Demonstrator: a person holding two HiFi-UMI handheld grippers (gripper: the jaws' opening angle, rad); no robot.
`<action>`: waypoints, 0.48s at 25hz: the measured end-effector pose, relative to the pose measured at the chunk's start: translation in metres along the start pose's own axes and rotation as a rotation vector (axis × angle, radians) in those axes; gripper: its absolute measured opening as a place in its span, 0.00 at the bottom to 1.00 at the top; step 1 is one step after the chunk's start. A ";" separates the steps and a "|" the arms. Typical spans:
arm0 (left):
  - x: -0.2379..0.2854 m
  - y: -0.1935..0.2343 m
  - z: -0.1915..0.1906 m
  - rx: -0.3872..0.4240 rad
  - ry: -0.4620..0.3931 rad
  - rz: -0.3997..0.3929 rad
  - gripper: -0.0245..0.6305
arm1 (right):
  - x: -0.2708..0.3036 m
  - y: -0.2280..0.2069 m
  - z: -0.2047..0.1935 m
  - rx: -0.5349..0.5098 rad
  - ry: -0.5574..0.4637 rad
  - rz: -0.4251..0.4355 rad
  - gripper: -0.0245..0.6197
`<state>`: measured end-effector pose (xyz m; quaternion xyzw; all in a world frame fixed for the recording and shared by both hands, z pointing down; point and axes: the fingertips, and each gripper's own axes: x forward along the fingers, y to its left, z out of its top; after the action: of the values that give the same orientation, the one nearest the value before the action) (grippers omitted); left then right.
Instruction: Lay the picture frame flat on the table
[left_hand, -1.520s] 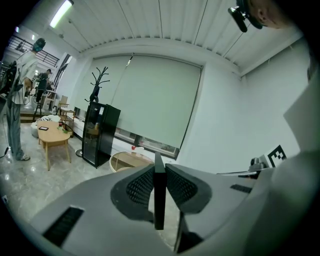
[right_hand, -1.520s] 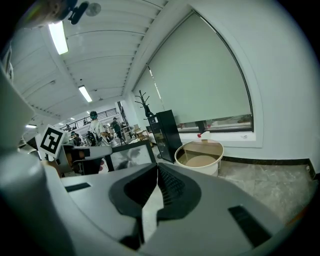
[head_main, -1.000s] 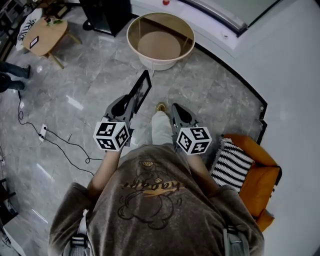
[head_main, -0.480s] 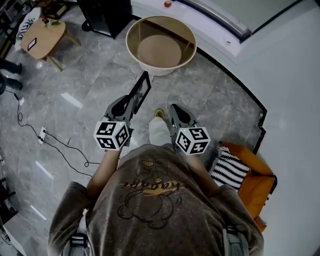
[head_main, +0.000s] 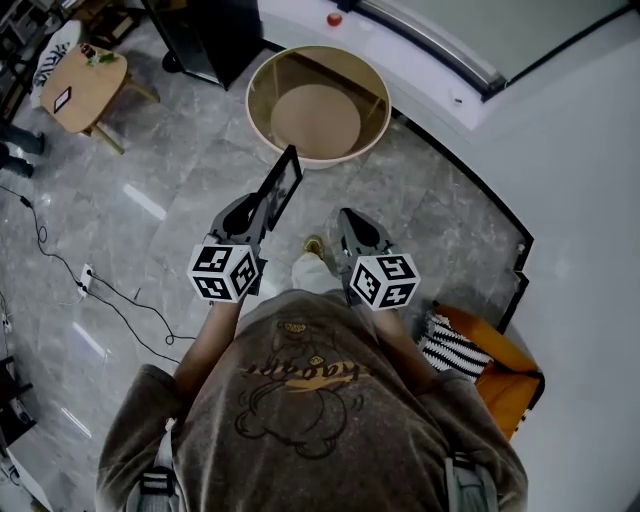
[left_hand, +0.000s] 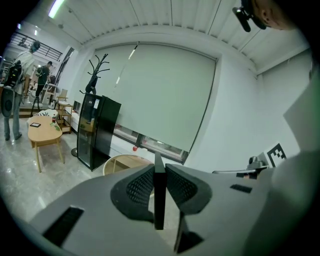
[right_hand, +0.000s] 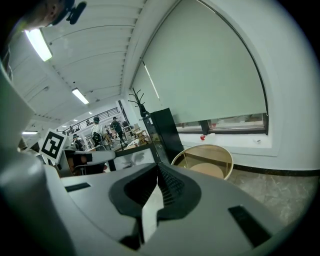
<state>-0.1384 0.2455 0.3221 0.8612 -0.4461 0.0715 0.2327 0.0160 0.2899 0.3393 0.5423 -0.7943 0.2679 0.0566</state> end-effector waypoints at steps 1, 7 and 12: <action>0.008 -0.001 0.005 -0.002 -0.001 0.002 0.16 | 0.004 -0.006 0.006 0.000 0.001 0.003 0.07; 0.056 -0.001 0.028 -0.013 -0.016 0.025 0.16 | 0.035 -0.044 0.040 -0.015 0.014 0.031 0.07; 0.083 0.004 0.036 -0.029 -0.031 0.056 0.16 | 0.058 -0.064 0.054 -0.034 0.030 0.064 0.07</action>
<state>-0.0957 0.1656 0.3193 0.8460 -0.4746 0.0579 0.2362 0.0605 0.1983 0.3382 0.5113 -0.8149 0.2641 0.0693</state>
